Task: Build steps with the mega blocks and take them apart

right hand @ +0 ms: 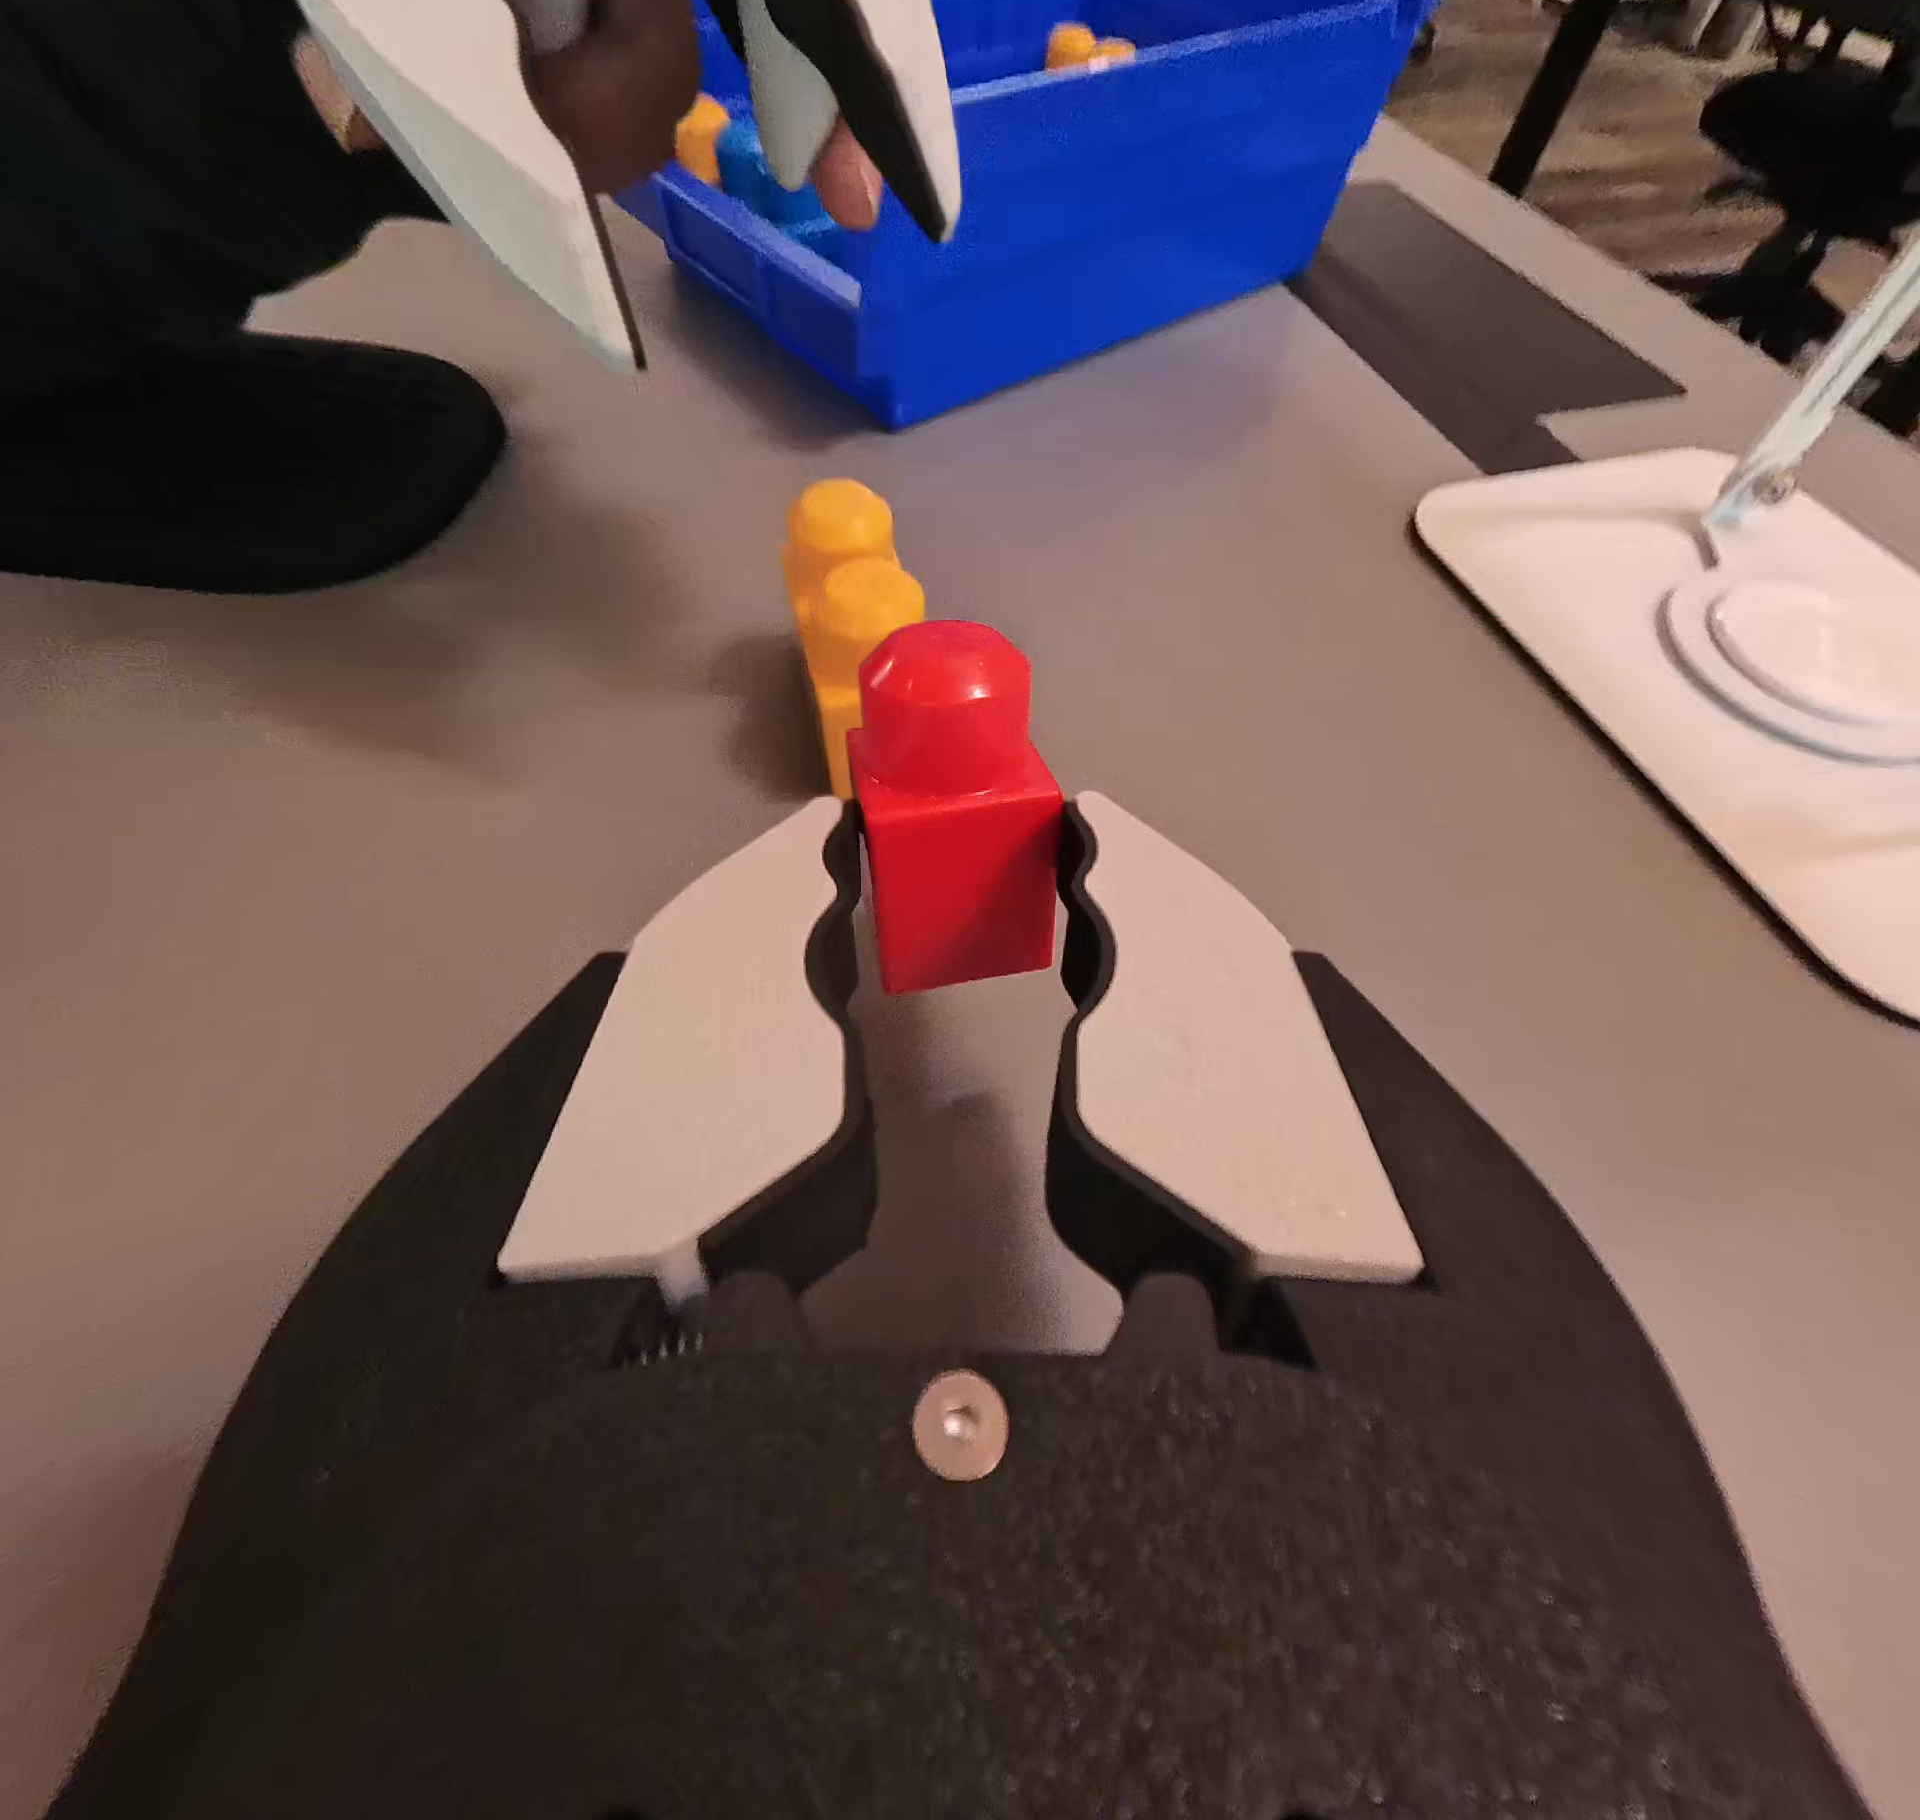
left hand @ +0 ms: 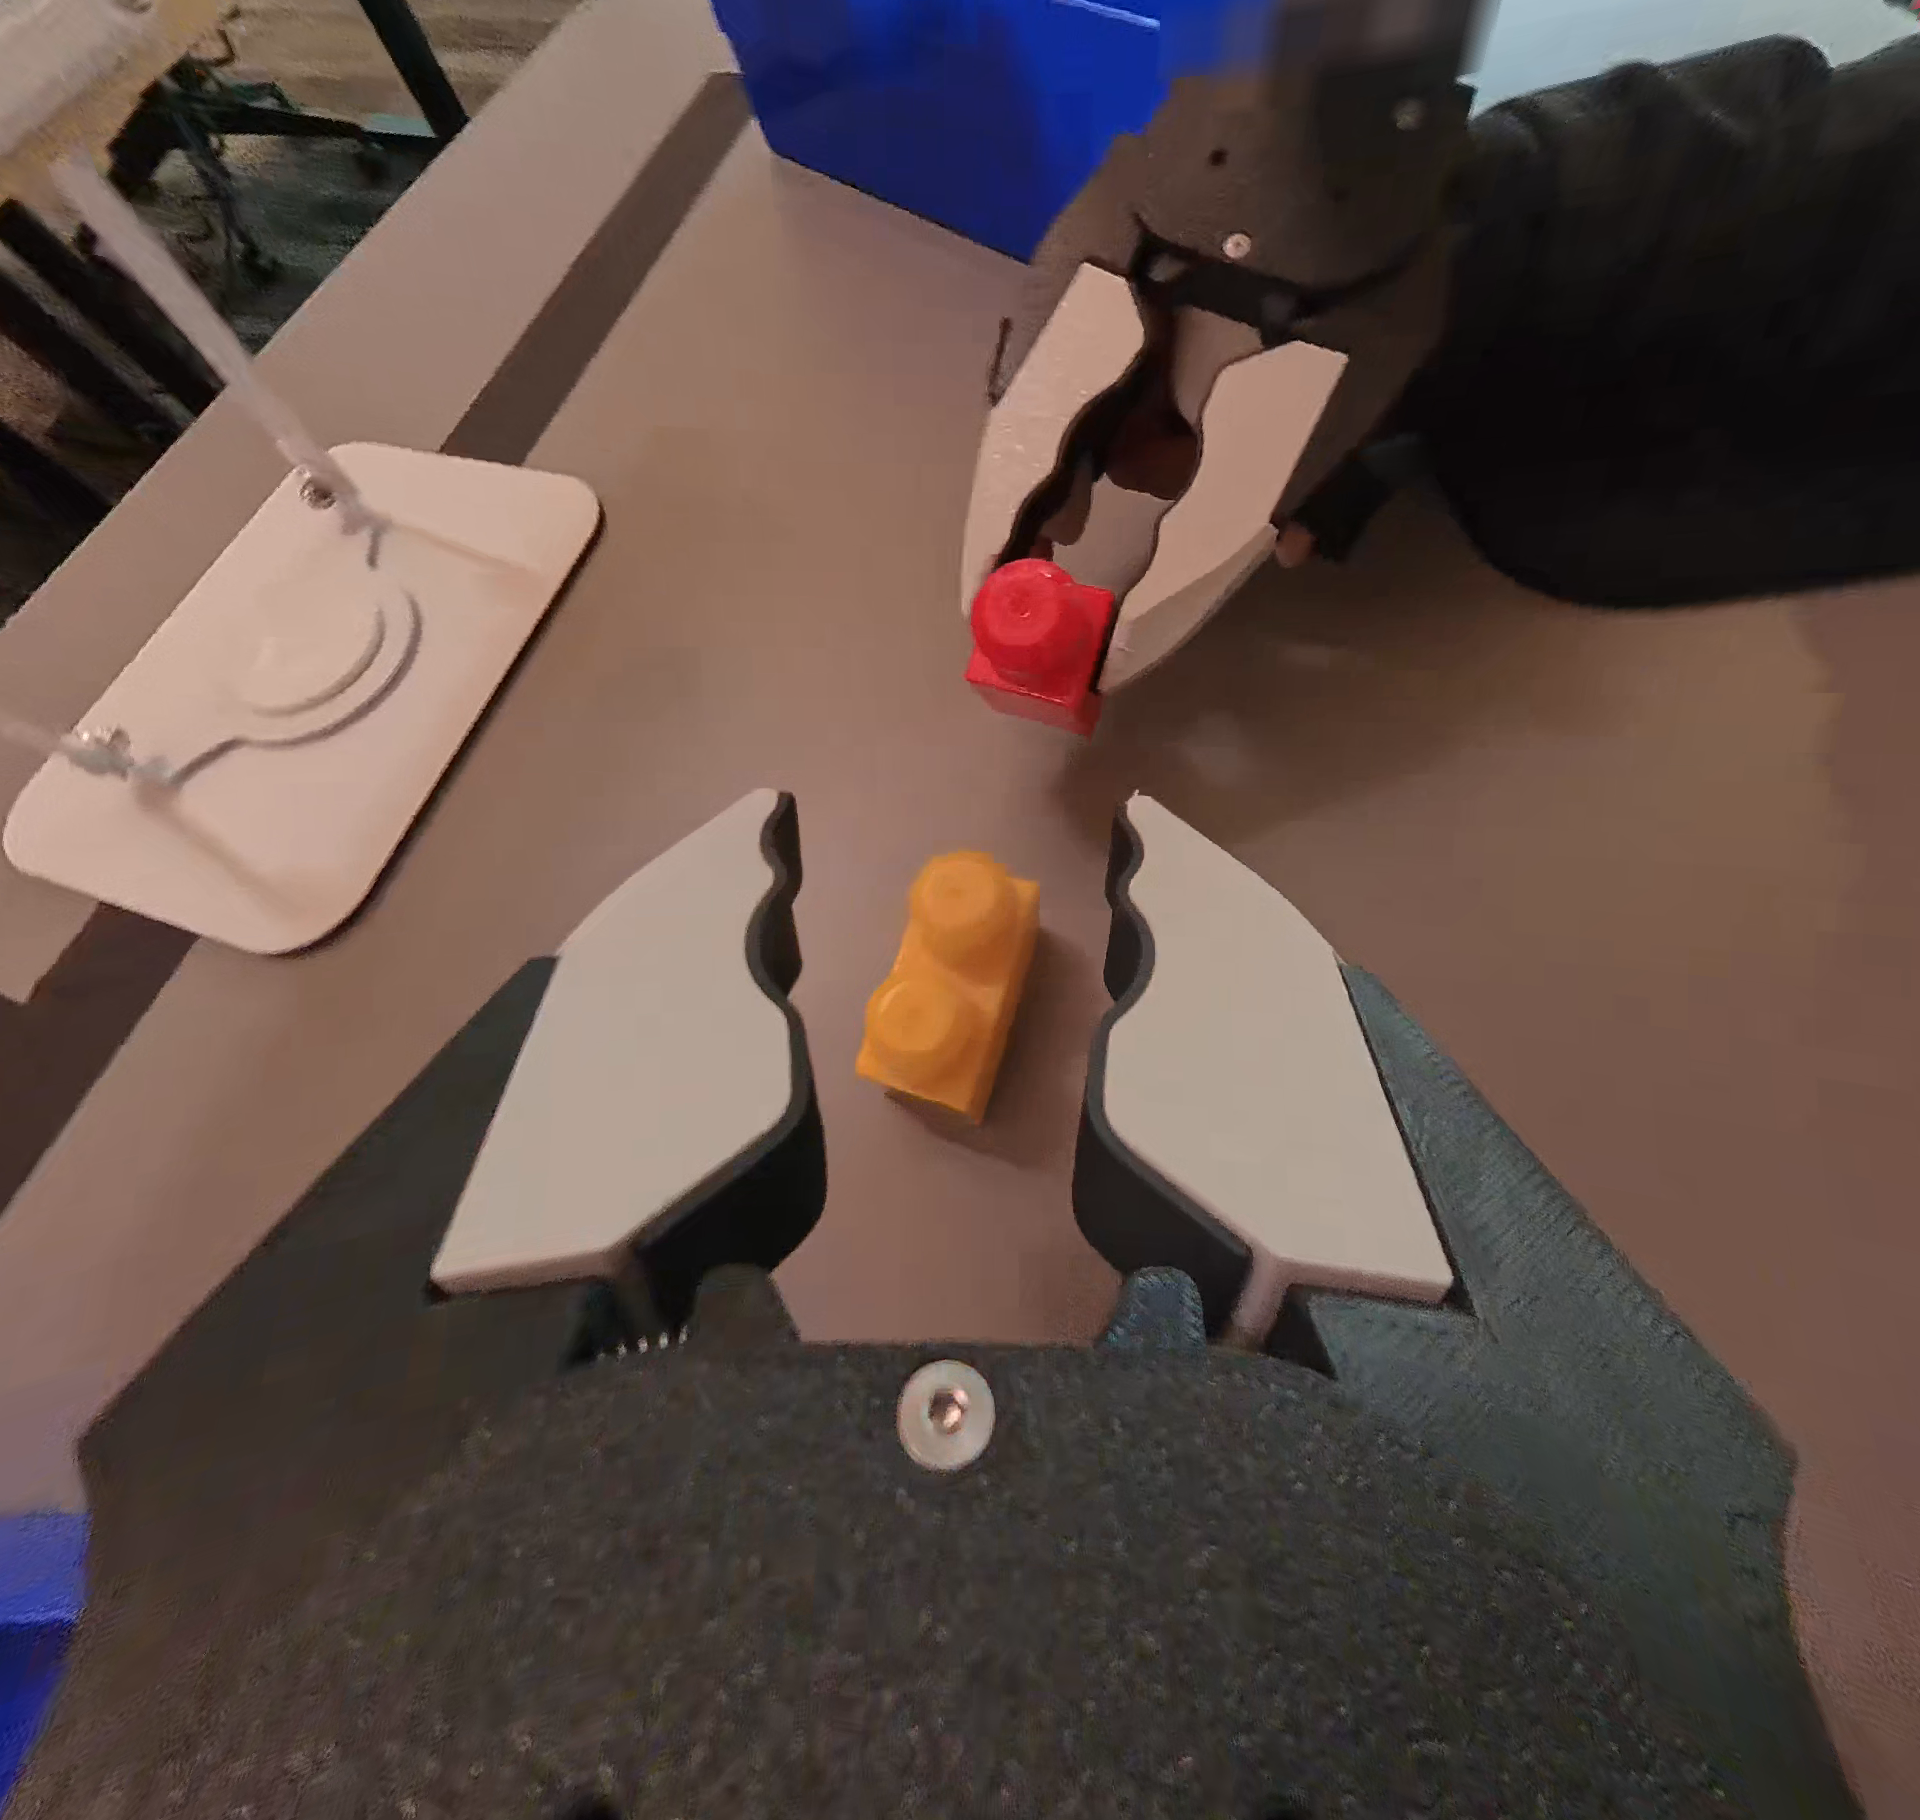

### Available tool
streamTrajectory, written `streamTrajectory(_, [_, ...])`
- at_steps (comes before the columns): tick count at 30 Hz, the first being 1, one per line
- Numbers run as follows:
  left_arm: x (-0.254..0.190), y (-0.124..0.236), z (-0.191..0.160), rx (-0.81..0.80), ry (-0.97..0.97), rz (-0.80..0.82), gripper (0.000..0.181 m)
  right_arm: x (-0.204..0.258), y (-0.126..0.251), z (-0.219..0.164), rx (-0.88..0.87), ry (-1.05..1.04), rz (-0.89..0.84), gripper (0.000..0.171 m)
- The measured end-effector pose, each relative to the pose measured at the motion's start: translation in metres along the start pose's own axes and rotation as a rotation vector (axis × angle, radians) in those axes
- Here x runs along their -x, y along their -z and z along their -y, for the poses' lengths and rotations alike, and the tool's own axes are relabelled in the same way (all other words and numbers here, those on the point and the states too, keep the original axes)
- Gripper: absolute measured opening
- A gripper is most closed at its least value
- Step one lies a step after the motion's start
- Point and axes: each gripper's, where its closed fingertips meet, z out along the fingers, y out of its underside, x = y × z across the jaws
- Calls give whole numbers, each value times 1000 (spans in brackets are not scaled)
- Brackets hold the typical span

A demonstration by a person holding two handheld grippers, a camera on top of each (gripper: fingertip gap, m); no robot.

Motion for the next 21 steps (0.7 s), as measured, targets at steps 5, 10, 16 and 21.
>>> streamTrajectory(5, [4, -3, -40, 27, 60, -9, 61, -4, -8, -16, 73, -17, -22, 36])
streamTrajectory(10, [5, -11, -75, 130, 89, -36, 62, -4, -11, -32, 161, -14, -16, 36])
streamTrajectory(16, [7, -20, -99, 206, 94, -32, 65, -3, -6, -43, 238, 13, -6, 36])
streamTrajectory(21, [6, -27, -104, 215, 96, -41, 67, -4, -6, -49, 279, 34, -13, 36])
